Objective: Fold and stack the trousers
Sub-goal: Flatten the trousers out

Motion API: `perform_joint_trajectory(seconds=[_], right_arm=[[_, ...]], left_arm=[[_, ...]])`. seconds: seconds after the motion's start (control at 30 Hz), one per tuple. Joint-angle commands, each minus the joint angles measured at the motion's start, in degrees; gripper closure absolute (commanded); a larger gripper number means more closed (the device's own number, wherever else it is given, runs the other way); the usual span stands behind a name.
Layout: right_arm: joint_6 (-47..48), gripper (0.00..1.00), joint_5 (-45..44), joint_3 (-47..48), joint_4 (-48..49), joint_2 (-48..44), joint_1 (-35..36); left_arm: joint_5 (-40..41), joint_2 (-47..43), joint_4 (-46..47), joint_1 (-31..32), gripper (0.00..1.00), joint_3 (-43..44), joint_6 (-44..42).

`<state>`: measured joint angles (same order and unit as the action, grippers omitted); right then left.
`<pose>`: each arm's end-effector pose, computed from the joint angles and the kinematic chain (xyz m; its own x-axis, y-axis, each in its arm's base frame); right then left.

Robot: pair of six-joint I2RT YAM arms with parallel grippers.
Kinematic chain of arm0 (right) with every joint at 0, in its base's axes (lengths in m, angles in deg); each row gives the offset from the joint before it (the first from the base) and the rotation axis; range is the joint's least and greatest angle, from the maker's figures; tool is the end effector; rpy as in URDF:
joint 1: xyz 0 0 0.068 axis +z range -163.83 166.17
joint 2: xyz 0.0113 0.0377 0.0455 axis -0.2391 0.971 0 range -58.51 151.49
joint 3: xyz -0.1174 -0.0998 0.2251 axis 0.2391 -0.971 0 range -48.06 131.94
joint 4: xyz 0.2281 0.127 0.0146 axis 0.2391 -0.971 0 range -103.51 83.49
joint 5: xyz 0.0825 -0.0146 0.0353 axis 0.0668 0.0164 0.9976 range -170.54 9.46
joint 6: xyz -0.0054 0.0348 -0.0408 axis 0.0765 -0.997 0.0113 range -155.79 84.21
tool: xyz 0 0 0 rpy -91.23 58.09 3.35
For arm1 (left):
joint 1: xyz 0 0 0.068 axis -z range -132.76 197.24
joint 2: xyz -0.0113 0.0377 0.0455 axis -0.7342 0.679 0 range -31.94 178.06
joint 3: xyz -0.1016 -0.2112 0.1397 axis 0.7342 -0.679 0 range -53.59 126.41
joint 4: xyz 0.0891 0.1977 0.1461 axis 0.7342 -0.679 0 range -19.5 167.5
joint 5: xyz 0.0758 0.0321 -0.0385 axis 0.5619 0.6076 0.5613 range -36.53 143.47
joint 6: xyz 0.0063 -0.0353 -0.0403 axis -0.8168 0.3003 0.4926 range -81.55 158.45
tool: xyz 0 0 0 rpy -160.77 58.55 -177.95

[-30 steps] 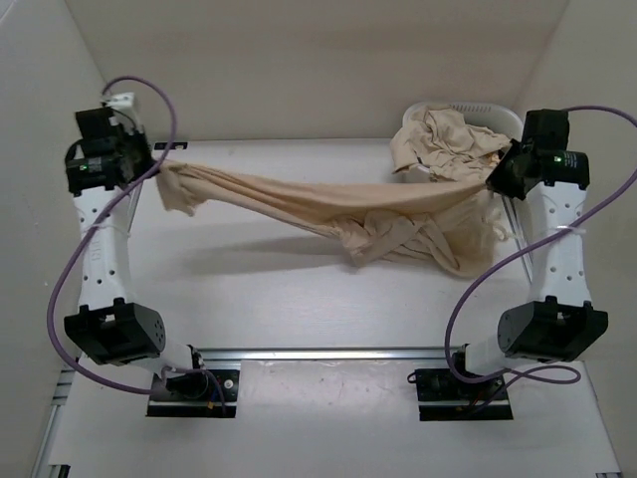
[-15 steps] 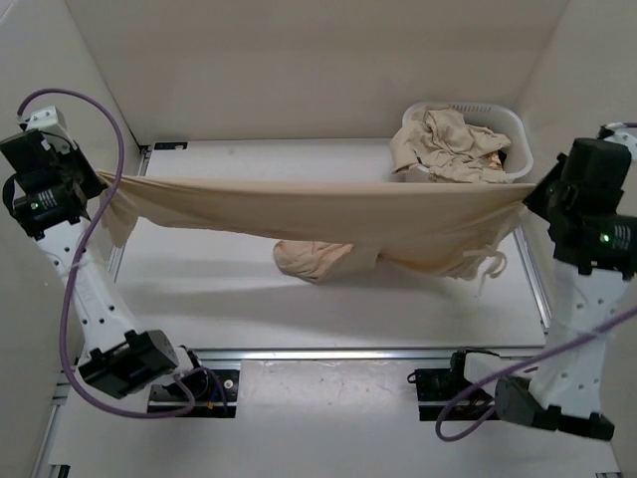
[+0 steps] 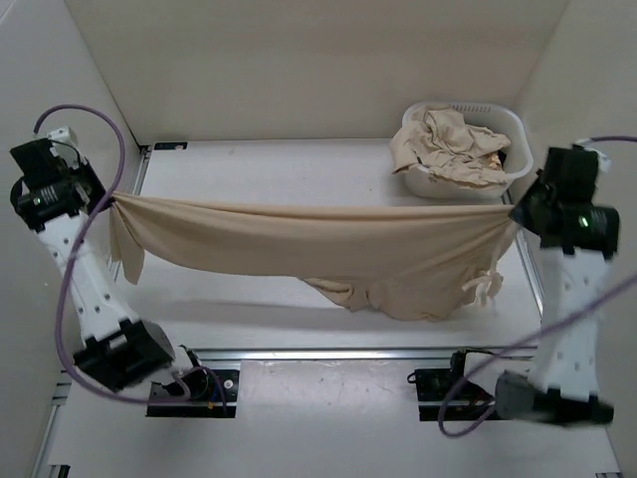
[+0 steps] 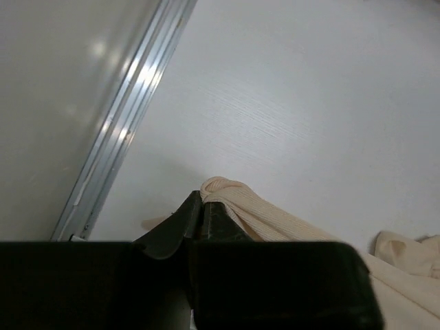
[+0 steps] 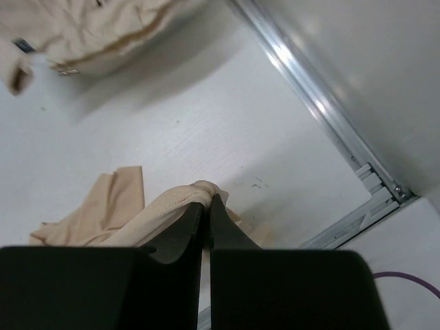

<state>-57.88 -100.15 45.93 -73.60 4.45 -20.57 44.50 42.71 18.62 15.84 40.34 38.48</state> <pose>0.1634 -0.0314 0.4631 -0.3988 0.4038 -0.8233 0.5719 0.8114 0.1209 0.2126 0.1233 0.4360 -0.5439 -0.3326 -0.7704 -0.4123 0.9055 -0.0999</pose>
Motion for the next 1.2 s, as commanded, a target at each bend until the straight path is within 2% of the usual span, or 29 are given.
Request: perform_joint_trajectory(seconds=[0.0, 0.1, 0.17, 0.23, 0.27, 0.3, 0.33, 0.37, 0.4, 0.43, 0.47, 0.53, 0.6, 0.63, 0.67, 0.73, 0.77, 0.83, 0.9, 1.07, 1.17], right_arm=[[-0.4, 1.00, 0.2, -3.0, 12.1, 11.4, -0.2], [-1.8, 1.00, -0.6, 2.6, 13.8, 24.0, -0.2], [-2.7, 1.00, 0.0, 5.7, 12.5, 28.7, -0.2], [-3.3, 1.00, -0.6, 8.5, 10.7, 34.0, -0.2], [-3.9, 1.00, -1.4, 9.1, 9.9, 36.2, -0.2], [-4.6, 0.95, -1.4, 9.1, 9.2, 36.8, -0.2], [-4.6, 0.87, -2.3, 8.5, 8.6, 36.8, -0.2], [-4.6, 0.58, -2.3, 7.7, 8.6, 37.3, -0.2], [-4.6, 0.34, -2.3, 6.7, 9.3, 37.3, -0.2], [-4.6, 0.17, -2.3, 5.0, 9.3, 36.8, -0.2], [-3.7, 0.09, -2.3, 5.0, 9.3, 36.8, -0.2], [-2.4, 0.07, -1.7, 3.0, 7.6, 34.7, -0.2], [-3.4, 0.07, -1.7, -0.3, 7.1, 30.1, -0.7], [-4.4, 0.07, -1.7, -2.7, 6.5, 28.0, -0.7], [-5.2, 0.07, -1.7, -8.8, 7.1, 25.9, -0.7], [-7.8, 0.09, -0.1, -15.2, 8.1, 20.1, -1.3], [-8.7, 0.09, -0.1, -21.2, 8.6, 18.8, -1.3], [-11.4, 0.12, 0.5, -26.6, 10.2, 16.2, -2.0], [-12.5, 0.14, 4.2, -33.0, 13.7, 15.7, -5.5], [-13.1, 0.15, 14.7, -39.1, 23.0, 20.5, -9.0], [-14.6, 0.19, 17.1, -39.8, 25.7, 23.3, -9.0]], left_arm=[[-2.5, 12.5, 0.7, 1.7, 0.86, 6.4, 0.0], [-4.6, 22.4, 1.2, 6.6, 0.86, 14.3, 0.0], [-3.9, 26.8, 1.2, 10.6, 0.86, 17.1, 0.0], [-2.3, 33.5, 1.7, 16.8, 0.82, 20.8, 0.0], [-1.0, 37.6, 1.7, 20.5, 0.74, 22.9, 0.0], [-0.1, 39.5, 2.4, 22.1, 0.74, 24.1, 0.0], [1.0, 41.3, 3.0, 23.3, 0.61, 25.2, 0.0], [2.2, 42.8, 3.5, 24.3, 0.54, 26.3, 0.0], [5.3, 45.6, 4.0, 25.8, 0.38, 29.3, 0.0], [6.9, 46.6, 4.0, 26.4, 0.20, 31.0, 0.0], [8.3, 46.6, 4.0, 27.0, 0.18, 32.4, 0.0], [9.9, 44.0, 4.0, 29.4, 0.18, 29.9, 0.0], [8.2, 38.4, 4.6, 32.5, 0.21, 22.0, 0.0], [6.4, 31.8, 4.6, 37.4, 0.21, 16.9, 0.0], [6.4, 28.6, 5.3, 40.5, 0.23, 5.5, 0.0], [6.4, 23.3, 5.9, 47.3, 0.24, -4.8, 0.0], [5.6, 19.5, 5.9, 53.7, 0.24, -13.0, 0.0], [5.6, 17.5, 8.7, 59.3, 0.23, -19.5, 0.0], [8.7, 18.4, 13.1, 65.8, 0.20, -25.7, 0.0], [8.7, 24.2, 20.2, 69.4, 0.14, -25.1, 0.0], [6.7, 27.6, 21.7, 72.3, 0.07, -23.6, 0.0]])
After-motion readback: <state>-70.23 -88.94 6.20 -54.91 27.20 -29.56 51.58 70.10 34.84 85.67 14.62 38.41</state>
